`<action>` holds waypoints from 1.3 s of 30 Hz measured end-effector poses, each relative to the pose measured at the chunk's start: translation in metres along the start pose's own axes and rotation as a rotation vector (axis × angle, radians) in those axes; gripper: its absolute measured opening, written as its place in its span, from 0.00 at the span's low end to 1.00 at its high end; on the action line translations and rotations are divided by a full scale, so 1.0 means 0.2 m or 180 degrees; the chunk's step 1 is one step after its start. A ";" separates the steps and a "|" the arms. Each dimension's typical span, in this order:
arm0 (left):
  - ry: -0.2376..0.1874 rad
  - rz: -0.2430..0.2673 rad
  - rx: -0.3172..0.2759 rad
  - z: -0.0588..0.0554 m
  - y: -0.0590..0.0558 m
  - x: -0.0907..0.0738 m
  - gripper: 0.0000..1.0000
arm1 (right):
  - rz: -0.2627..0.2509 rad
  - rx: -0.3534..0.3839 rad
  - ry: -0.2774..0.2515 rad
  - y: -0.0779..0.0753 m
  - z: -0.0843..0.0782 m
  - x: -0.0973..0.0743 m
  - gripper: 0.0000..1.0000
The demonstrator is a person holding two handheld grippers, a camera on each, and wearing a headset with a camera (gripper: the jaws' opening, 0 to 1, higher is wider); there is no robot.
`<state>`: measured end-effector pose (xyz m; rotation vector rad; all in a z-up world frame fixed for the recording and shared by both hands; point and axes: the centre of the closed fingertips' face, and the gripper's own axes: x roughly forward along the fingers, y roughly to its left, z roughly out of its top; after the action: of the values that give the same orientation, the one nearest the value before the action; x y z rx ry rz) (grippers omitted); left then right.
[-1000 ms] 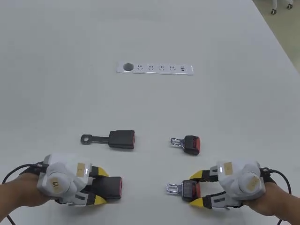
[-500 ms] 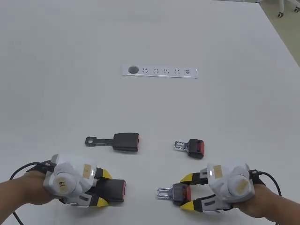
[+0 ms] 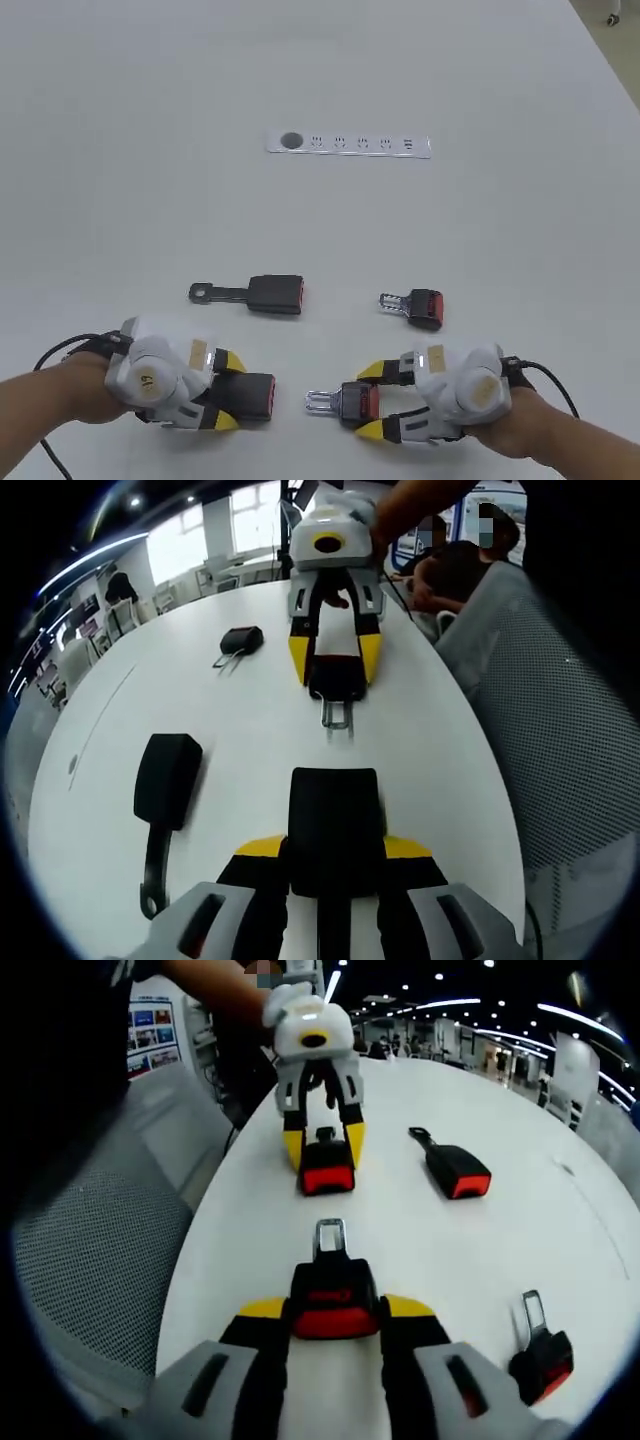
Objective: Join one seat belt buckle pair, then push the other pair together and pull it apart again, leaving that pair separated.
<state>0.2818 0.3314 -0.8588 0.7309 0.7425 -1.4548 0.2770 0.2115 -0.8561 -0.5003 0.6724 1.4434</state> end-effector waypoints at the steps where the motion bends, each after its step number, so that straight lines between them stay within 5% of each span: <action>1: 0.0013 -0.0001 0.0004 0.00 0.00 0.00 0.35 | -0.0003 -0.0001 -0.0003 0.00 0.00 0.00 0.36; 20: 0.0103 -0.0007 0.0023 0.01 0.00 0.00 0.35 | 0.0009 0.0108 -0.0235 0.01 0.14 0.16 0.36; 39: 0.0156 -0.0058 0.0108 0.01 0.00 0.00 0.35 | -0.0007 0.0207 -0.0213 0.00 0.23 0.24 0.35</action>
<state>0.2824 0.3297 -0.8583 0.7901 0.7654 -1.4736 0.2814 0.2770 -0.8562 -0.4003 0.6628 1.4255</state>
